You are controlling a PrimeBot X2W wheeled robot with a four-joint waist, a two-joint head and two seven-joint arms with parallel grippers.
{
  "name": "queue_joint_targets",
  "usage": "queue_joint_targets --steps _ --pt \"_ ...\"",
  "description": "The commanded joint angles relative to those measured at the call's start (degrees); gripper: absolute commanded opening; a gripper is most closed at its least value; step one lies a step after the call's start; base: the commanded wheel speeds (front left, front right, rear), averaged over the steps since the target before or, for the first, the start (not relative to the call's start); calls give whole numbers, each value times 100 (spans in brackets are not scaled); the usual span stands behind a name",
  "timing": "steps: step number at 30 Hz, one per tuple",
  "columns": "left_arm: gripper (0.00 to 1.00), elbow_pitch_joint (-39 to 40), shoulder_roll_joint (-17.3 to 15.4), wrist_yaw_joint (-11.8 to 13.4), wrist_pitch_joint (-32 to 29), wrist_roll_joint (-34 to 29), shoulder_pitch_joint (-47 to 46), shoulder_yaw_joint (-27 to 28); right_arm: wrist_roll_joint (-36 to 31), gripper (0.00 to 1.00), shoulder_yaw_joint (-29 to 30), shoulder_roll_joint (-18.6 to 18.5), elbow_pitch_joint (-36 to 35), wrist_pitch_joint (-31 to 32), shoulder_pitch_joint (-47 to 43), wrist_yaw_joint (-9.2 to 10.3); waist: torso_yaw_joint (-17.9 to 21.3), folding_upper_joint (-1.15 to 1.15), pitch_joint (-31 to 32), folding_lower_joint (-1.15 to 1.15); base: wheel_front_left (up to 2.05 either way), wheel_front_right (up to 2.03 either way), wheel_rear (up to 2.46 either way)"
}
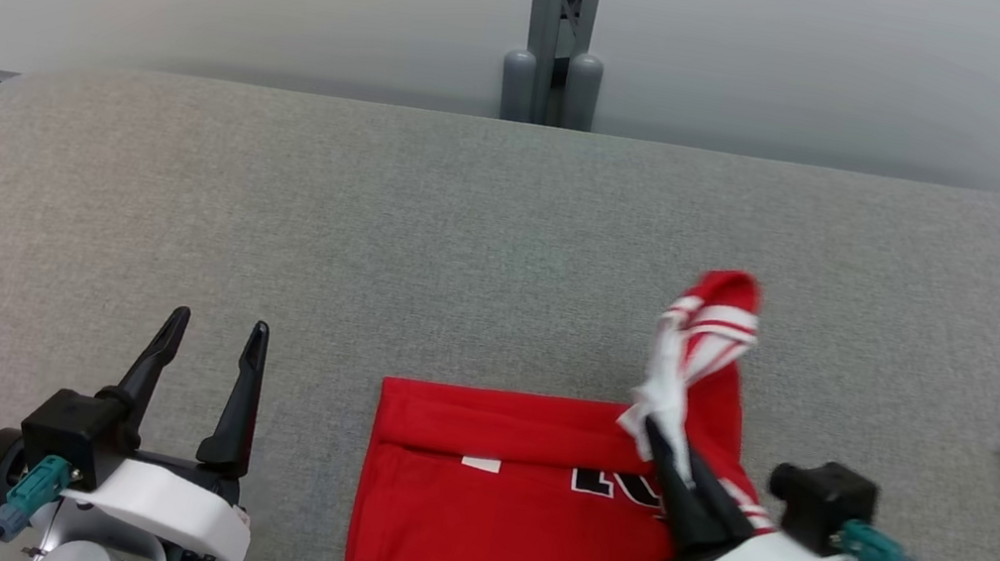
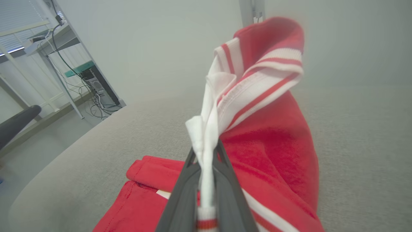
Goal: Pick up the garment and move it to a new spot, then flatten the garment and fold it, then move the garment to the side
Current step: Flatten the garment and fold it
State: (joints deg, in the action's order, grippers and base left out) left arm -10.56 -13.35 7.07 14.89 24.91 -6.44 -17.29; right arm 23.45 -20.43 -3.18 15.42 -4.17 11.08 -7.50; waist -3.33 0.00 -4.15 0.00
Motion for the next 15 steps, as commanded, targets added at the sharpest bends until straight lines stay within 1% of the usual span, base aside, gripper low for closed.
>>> queue_joint_targets --steps 1,3,6,15 --pt "100 -9 -7 -30 20 -21 -97 16 78 0 -145 -4 -49 79 -34 2 -56 0 -9 0 0 0 0" --pt "100 -17 10 -47 20 -25 -113 9 172 0 -436 4 -57 141 76 2 -118 0 -24 0 0 0 0" --pt "100 -37 45 -80 20 -52 -128 -11 440 0 -850 10 157 154 245 2 -224 0 -51 0 0 0 0" --pt "100 -153 173 -182 21 -120 -245 -83 1101 0 -1906 11 1328 -101 946 2 -498 0 -120 0 0 0 0"
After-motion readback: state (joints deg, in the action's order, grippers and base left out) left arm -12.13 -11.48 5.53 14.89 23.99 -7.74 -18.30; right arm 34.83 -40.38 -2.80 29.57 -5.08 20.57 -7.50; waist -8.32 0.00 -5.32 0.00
